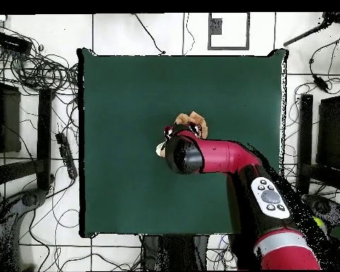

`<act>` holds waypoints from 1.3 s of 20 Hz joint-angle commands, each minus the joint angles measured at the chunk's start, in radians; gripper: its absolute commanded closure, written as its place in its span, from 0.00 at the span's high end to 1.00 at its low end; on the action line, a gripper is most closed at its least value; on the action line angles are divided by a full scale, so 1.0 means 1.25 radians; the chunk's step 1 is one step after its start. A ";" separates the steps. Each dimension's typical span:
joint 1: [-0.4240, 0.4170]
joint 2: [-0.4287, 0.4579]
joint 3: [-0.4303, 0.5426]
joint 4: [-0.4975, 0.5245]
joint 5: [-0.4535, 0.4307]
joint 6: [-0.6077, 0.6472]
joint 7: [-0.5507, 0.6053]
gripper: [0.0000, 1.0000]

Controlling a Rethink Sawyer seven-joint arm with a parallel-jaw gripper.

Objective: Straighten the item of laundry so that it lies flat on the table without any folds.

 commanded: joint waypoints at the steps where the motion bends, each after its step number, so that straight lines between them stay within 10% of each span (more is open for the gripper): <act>1: 0.022 -0.001 0.011 0.012 -0.036 0.117 0.012 1.00; 26: 0.001 0.113 0.014 -0.047 -0.104 0.013 0.026 1.00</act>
